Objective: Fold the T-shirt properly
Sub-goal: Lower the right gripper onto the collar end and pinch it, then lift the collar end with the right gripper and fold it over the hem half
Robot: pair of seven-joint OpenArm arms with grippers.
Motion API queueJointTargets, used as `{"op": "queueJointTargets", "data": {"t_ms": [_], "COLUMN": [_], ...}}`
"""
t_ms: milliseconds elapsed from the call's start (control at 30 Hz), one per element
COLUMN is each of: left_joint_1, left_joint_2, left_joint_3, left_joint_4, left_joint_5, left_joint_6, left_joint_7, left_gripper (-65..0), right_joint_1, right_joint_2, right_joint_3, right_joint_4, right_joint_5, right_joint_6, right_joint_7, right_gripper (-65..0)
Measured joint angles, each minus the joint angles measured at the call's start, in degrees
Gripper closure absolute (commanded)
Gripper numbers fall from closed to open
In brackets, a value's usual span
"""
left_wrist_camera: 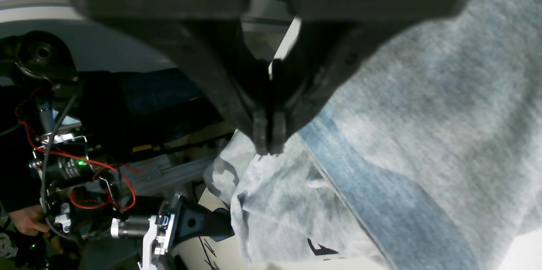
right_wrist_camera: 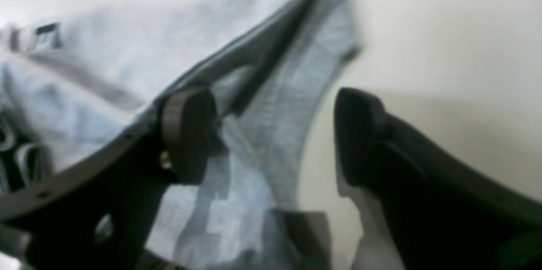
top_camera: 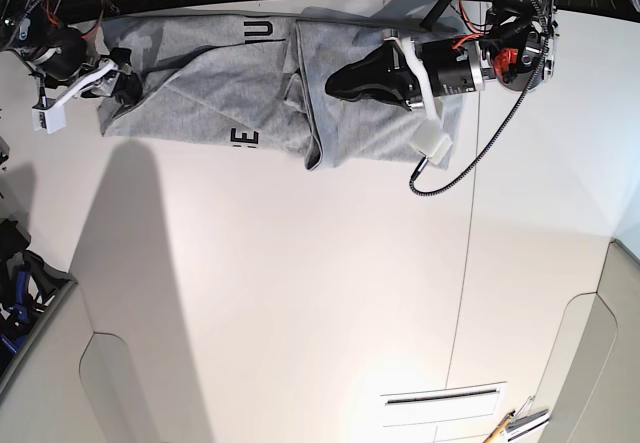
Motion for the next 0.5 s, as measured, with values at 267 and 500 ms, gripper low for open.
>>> {"op": "queueJointTargets", "data": {"t_ms": [267, 500], "left_joint_1": [0.0, 0.0], "left_joint_2": [0.0, 0.0], "left_joint_3": [0.0, 0.0], "left_joint_4": [0.0, 0.0], "left_joint_5": [0.0, 0.0], "left_joint_6": [0.0, 0.0], "left_joint_7": [0.0, 0.0], "left_gripper": [0.0, 0.0], "right_joint_1": [0.0, 0.0], "right_joint_2": [-0.1, -2.7], "right_joint_3": [0.0, 0.0], "right_joint_4": [0.0, 0.0], "right_joint_5": [2.0, 4.8], "right_joint_6": [-0.9, -0.7], "right_joint_7": [0.2, -0.1], "right_gripper": [-44.5, -44.3]}}
